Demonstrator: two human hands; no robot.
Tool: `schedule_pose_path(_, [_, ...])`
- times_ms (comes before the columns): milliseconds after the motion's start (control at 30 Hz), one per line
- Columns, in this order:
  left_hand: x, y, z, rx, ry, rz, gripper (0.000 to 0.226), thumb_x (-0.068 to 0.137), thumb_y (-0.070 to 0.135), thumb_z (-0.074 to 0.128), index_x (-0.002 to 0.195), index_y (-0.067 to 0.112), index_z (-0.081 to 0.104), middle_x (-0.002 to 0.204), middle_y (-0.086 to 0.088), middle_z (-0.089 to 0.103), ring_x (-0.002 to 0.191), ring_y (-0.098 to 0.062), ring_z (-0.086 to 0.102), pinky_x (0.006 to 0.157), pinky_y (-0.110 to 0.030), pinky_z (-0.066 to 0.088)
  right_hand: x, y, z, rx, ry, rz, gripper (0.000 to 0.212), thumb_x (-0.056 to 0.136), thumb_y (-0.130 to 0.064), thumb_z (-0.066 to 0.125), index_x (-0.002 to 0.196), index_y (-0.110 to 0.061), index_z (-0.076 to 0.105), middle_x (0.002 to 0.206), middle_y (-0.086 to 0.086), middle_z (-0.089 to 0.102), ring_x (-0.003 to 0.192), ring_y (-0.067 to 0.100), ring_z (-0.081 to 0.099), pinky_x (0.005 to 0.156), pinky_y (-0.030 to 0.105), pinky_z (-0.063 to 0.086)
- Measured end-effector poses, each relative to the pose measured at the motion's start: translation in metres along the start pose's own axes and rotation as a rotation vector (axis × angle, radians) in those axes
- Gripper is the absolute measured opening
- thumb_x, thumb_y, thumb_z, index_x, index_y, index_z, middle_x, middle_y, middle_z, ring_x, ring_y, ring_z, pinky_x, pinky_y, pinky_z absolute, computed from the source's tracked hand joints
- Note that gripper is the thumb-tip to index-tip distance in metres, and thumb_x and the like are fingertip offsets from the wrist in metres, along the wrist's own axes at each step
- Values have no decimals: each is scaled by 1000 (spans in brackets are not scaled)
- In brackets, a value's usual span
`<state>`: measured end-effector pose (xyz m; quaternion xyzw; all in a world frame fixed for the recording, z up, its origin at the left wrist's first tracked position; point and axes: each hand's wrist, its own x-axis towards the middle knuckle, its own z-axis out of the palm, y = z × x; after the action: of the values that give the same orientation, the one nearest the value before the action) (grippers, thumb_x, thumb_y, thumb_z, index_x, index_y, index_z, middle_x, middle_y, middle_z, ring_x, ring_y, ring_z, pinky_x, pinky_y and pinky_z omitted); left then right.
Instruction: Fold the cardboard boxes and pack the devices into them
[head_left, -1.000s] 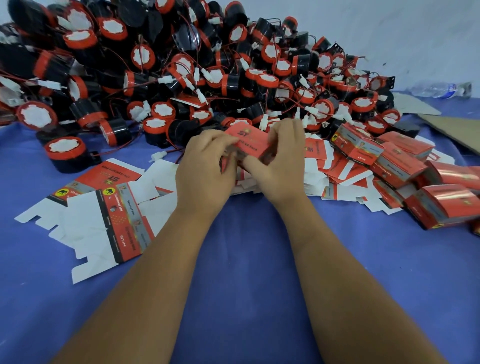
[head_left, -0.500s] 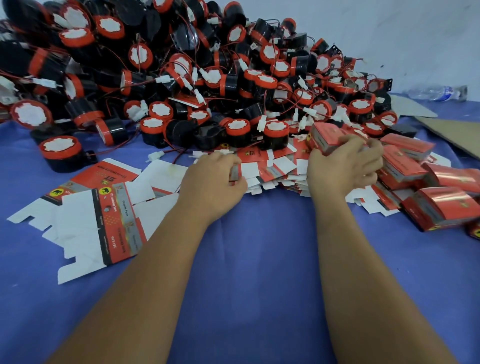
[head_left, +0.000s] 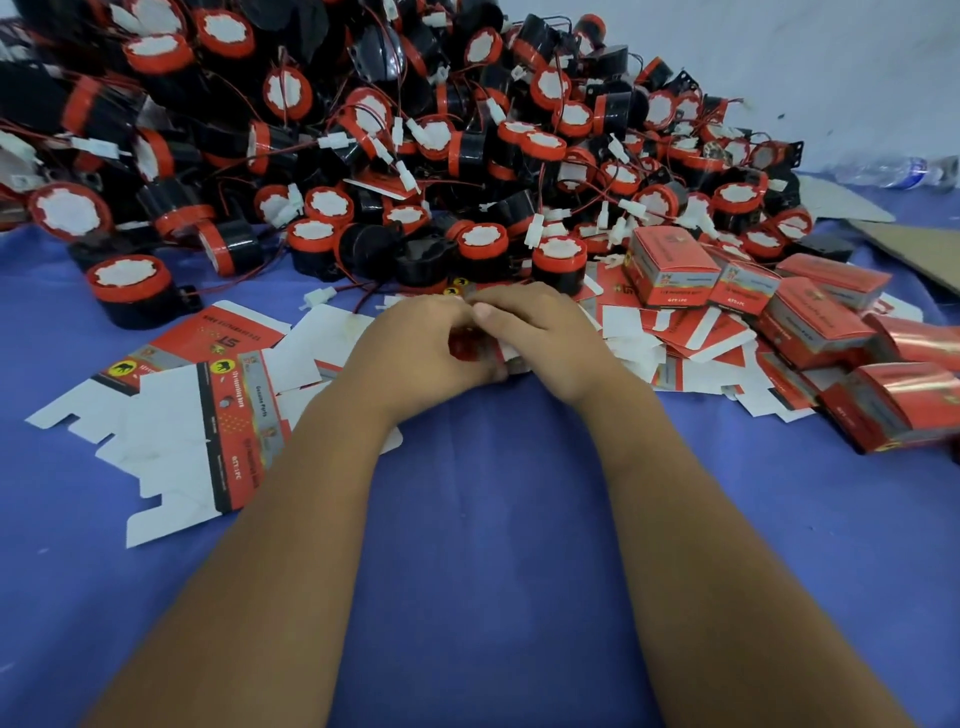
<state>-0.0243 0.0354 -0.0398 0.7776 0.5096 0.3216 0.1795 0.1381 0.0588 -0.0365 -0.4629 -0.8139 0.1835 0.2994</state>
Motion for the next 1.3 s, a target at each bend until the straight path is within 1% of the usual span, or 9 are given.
schedule_pose_path(167, [-3,-9,-5,-84,130,-34,18,92,25,66,106,25,78,106,7,74,101,-14,65,90,-41,53,-1,1,0,-17,-5,16,53,87,-54,46,124,-21,67,117,-7,68,110,10,57,96,39,45])
schedule_pose_path(333, [1,-7,-6,305,585,43,26,99,33,51,99,21,75,107,3,71,110,-27,57,95,-40,32,2,3,-1,-44,210,34,25,89,-20,57,110,-17,69,101,-2,69,95,17,59,85,41,48])
schedule_pose_path(500, [4,-6,-3,-114,851,-142,29,101,30,54,120,11,63,145,-16,39,136,-33,34,107,-27,27,1,1,-4,212,353,139,18,91,-21,66,75,-15,63,69,-5,58,66,5,50,64,21,42])
schedule_pose_path(667, [6,-7,-7,-573,828,-331,85,93,26,68,156,13,14,161,-10,8,149,-18,16,119,-25,19,6,-12,-3,527,359,144,22,95,-8,59,86,11,54,84,32,58,70,30,50,66,34,42])
schedule_pose_path(767, [10,-13,-8,-781,743,-400,79,95,26,67,157,15,19,161,-3,27,146,-13,31,116,-31,36,7,-11,-8,803,443,243,13,99,-8,54,93,-3,64,101,18,69,93,31,66,74,38,53])
schedule_pose_path(900, [10,-13,-12,-809,767,-378,38,97,21,60,133,9,59,127,-2,66,113,-9,63,87,-18,52,6,-4,-12,944,469,312,23,103,-12,47,96,-14,68,94,0,72,83,12,67,58,25,51])
schedule_pose_path(1033, [8,-11,-20,-894,767,-275,21,96,10,56,109,19,71,92,6,73,82,-9,68,67,-25,54,7,-2,-11,798,444,314,25,104,-16,46,97,-9,68,91,3,67,79,15,59,61,29,48])
schedule_pose_path(1133, [6,-9,-18,-1145,591,-362,24,99,22,57,120,15,66,95,1,74,87,-18,73,70,-35,60,11,-3,-3,512,436,267,20,101,-16,49,102,-15,69,99,1,66,87,12,57,73,30,48])
schedule_pose_path(1300, [11,-11,-8,-1057,594,-373,43,103,20,47,144,30,42,116,10,69,104,-14,69,87,-43,57,7,-5,10,-72,671,17,25,91,-10,61,115,-7,66,118,10,52,106,21,53,86,36,50])
